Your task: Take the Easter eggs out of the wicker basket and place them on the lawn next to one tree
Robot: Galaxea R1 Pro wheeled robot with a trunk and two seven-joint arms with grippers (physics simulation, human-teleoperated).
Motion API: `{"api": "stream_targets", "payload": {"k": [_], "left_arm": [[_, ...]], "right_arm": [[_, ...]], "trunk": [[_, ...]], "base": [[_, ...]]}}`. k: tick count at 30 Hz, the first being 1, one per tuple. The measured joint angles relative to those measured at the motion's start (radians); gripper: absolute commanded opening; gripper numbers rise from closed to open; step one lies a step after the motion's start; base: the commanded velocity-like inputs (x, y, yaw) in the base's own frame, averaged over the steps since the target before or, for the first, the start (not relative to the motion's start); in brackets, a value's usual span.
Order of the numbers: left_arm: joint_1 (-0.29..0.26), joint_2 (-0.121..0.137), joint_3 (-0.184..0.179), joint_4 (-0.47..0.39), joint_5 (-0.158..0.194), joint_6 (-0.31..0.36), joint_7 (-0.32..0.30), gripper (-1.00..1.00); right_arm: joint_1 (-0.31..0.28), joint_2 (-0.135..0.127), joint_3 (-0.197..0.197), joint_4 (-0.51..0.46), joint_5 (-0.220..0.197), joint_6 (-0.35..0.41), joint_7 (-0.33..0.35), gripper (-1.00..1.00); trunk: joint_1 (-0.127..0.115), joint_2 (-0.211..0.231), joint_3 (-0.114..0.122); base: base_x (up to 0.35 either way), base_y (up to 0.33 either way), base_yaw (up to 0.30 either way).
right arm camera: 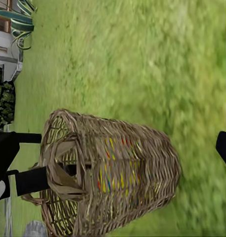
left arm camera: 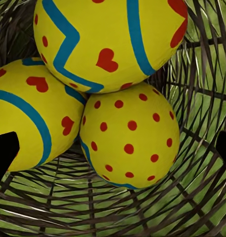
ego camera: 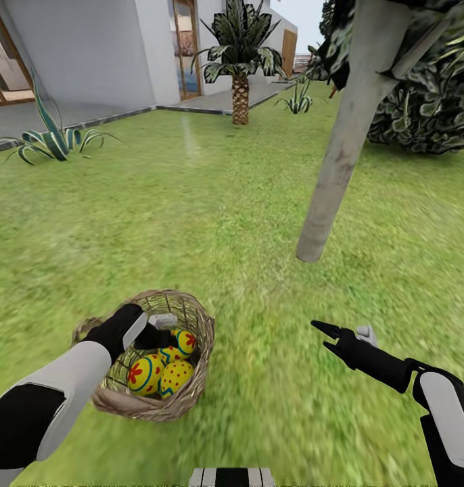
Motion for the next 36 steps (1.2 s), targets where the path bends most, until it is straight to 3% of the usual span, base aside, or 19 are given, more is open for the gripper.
{"api": "stream_targets", "payload": {"k": [6,12,16,19,25,36], "left_arm": [[0.0,-0.001,0.0,-0.004,0.0,-0.001,-0.011,1.0],[0.0,0.001,-0.008,-0.004,-0.006,-0.004,-0.087,1.0],[0.0,0.002,-0.008,-0.004,-0.007,-0.004,-0.104,1.0],[0.0,0.003,-0.007,-0.004,-0.007,-0.004,-0.11,1.0],[0.0,0.004,-0.005,-0.004,-0.007,-0.004,-0.112,1.0],[0.0,0.004,-0.005,-0.005,-0.006,-0.005,-0.113,1.0]], "right_arm": [[-0.001,0.0,0.0,0.0,-0.002,0.0,0.002,1.0],[-0.001,0.0,0.001,0.0,-0.002,0.0,0.002,1.0],[-0.002,0.001,0.001,0.0,-0.002,0.0,0.002,1.0],[-0.002,0.001,0.001,0.0,-0.002,0.0,0.002,1.0],[-0.002,0.001,0.001,0.0,-0.002,0.0,0.002,1.0],[-0.002,0.002,0.001,0.0,-0.003,0.0,0.001,1.0]], "trunk": [[0.0,0.0,-0.004],[0.0,0.0,-0.004],[0.0,0.0,-0.004],[0.0,0.0,-0.004],[0.003,-0.002,-0.027],[0.003,-0.002,-0.027]], "base": [[0.0,0.0,0.0],[0.0,0.0,0.0],[0.0,0.0,0.0],[0.0,0.0,0.0],[0.0,0.0,0.0],[0.0,0.0,0.0]]}}
